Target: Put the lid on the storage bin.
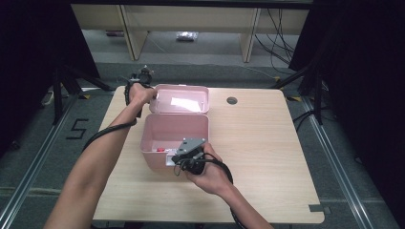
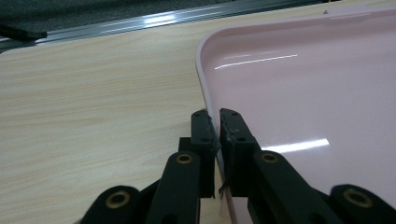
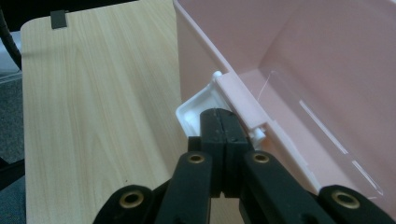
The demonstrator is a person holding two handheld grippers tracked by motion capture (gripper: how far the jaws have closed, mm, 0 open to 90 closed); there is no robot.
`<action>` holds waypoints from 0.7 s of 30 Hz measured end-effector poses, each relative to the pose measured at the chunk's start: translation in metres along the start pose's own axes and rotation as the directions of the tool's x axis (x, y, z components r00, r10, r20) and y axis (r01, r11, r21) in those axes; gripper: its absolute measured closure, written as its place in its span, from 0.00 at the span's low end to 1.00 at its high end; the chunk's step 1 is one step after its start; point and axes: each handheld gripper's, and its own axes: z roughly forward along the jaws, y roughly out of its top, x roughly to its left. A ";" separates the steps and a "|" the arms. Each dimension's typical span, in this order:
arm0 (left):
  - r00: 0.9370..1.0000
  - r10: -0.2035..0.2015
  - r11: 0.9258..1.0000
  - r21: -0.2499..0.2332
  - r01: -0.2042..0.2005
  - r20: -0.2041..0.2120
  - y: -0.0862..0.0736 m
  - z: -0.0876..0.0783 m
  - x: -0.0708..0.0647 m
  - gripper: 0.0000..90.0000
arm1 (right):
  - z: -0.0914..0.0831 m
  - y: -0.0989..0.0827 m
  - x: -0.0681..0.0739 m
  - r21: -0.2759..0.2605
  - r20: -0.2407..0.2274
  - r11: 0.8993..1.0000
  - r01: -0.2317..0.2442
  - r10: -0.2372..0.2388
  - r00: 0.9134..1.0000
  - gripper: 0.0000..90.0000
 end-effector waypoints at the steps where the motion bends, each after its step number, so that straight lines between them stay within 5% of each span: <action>1: 1.000 0.002 1.000 -0.001 -0.002 -0.001 0.000 -0.001 0.000 0.94 | 0.000 0.000 0.000 0.001 0.000 1.000 -0.002 0.002 1.000 1.00; 4: 1.000 0.018 0.999 -0.029 -0.018 -0.002 -0.001 0.000 0.001 0.94 | 0.000 0.000 0.000 -0.001 0.005 1.000 -0.002 0.002 1.000 1.00; 7: 1.000 0.025 1.000 0.004 -0.025 -0.005 0.000 -0.004 0.002 0.94 | 0.000 0.000 0.001 0.002 0.002 1.000 -0.008 0.008 1.000 1.00; 8: 1.000 0.017 1.000 -0.025 -0.017 -0.005 -0.001 -0.004 0.002 0.94 | -0.001 0.001 0.001 0.013 -0.001 1.000 -0.001 0.001 1.000 1.00; 21: 0.999 0.034 0.999 -0.019 -0.034 -0.010 0.000 -0.010 0.002 0.94 | 0.000 0.000 0.002 0.002 0.006 1.000 -0.007 0.007 1.000 1.00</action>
